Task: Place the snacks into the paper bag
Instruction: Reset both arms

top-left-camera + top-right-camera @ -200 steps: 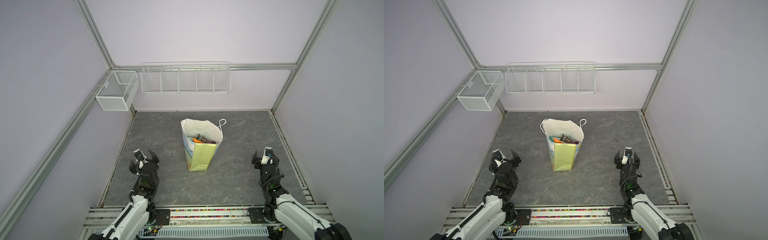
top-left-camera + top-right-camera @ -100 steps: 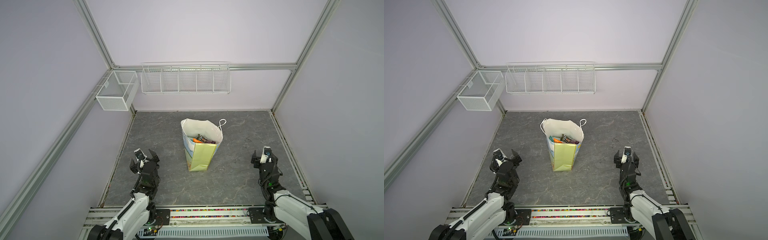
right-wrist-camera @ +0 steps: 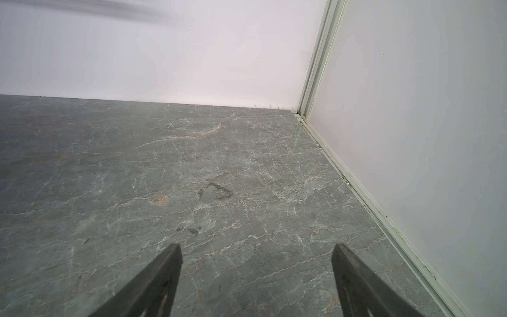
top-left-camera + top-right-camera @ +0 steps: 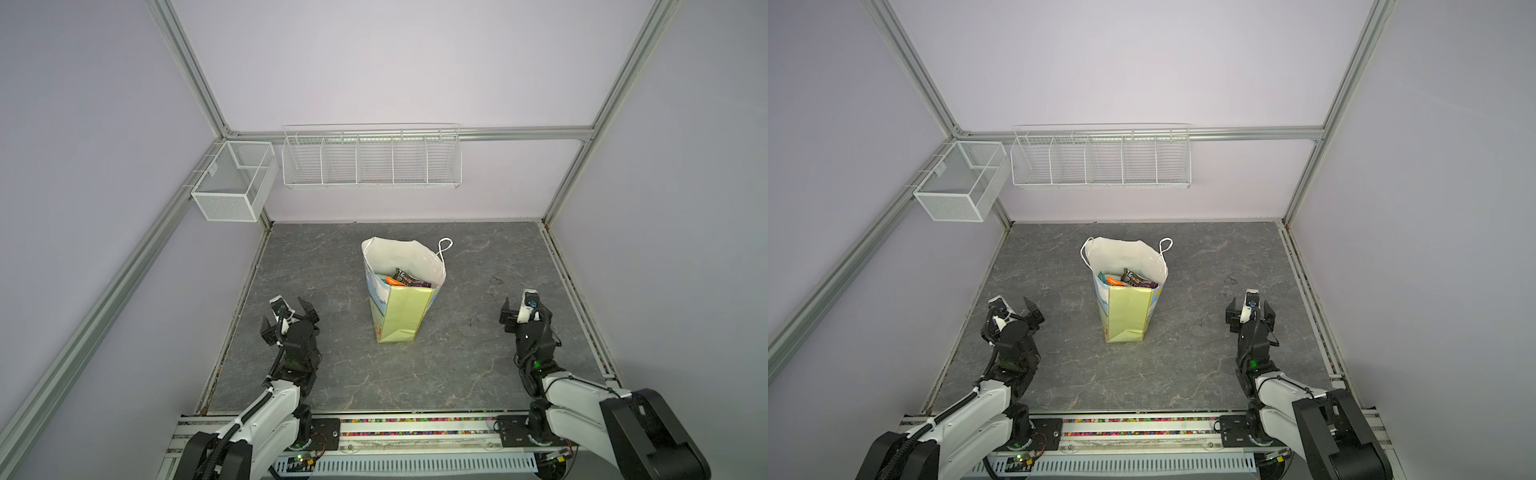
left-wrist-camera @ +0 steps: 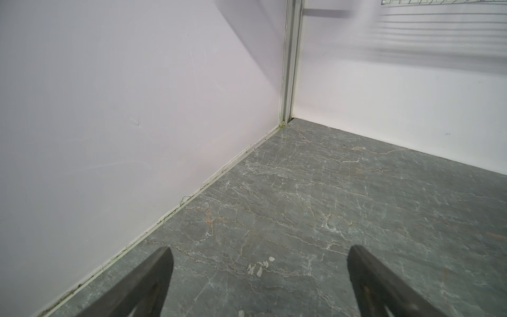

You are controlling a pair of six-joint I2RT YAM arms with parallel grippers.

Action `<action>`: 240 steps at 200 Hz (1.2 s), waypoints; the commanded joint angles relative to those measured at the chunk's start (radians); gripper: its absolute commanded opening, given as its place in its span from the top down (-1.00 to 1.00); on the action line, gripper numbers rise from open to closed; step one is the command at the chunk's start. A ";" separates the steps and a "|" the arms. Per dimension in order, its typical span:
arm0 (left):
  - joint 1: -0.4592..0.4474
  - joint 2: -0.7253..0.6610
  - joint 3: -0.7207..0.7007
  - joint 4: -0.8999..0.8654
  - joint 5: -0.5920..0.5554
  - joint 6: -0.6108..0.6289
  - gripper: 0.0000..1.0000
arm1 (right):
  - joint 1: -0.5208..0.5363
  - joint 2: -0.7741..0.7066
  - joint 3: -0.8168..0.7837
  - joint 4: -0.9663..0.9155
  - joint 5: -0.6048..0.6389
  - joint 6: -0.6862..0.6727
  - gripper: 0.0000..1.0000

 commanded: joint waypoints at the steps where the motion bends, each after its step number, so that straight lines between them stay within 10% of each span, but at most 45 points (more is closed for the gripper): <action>1: 0.008 0.019 0.002 0.060 -0.010 0.012 -1.00 | -0.010 0.033 0.023 0.082 -0.008 -0.010 -0.77; 240: 0.064 0.328 -0.034 0.530 0.004 0.062 -1.00 | -0.031 0.316 0.036 0.409 0.010 -0.087 -0.77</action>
